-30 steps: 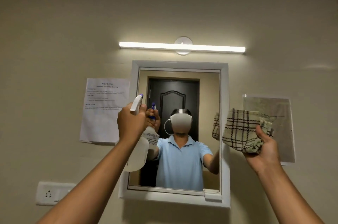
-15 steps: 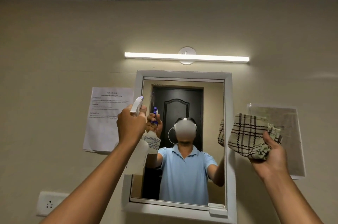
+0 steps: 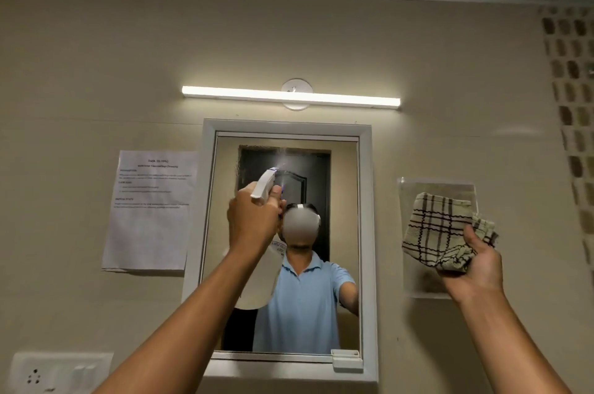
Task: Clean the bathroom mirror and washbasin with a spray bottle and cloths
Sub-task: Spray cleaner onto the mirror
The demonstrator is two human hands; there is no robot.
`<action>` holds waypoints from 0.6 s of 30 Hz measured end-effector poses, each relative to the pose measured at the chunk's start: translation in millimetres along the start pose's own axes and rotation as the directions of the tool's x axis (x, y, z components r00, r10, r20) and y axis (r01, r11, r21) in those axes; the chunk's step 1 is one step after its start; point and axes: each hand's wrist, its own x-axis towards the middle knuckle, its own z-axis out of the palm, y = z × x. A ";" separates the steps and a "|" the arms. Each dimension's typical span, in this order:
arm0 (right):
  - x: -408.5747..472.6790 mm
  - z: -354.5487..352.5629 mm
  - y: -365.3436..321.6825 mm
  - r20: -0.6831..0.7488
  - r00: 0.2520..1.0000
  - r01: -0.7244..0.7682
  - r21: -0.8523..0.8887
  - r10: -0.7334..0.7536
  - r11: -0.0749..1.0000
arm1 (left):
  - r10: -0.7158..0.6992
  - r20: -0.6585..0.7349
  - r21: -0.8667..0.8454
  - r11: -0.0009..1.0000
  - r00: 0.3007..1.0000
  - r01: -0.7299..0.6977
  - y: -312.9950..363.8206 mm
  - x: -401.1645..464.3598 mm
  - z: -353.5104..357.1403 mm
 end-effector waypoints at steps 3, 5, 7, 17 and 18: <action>0.0 -0.2 5.9 -0.030 0.999 -0.012 -0.007 0.011 1.000 | -0.004 0.044 -0.023 1.000 0.999 0.005 -0.2 -5.6 21.7; -3.9 4.8 10.2 -0.055 0.998 -0.007 -0.029 0.005 1.000 | -0.004 0.073 -0.052 0.999 0.997 0.008 -3.8 -9.2 36.3; -9.7 12.1 12.2 -0.065 0.998 -0.024 -0.066 0.020 0.997 | -0.008 0.098 -0.063 0.998 0.995 0.014 3.5 -17.6 45.1; -8.6 12.8 9.5 -0.132 0.991 -0.028 -0.123 0.012 0.992 | 0.039 0.117 -0.061 0.998 0.992 -0.032 13.3 -45.9 64.8; -8.5 11.6 9.8 -0.151 0.988 -0.035 -0.121 0.017 0.992 | 0.036 0.117 -0.057 0.998 0.992 -0.030 10.9 -48.4 64.4</action>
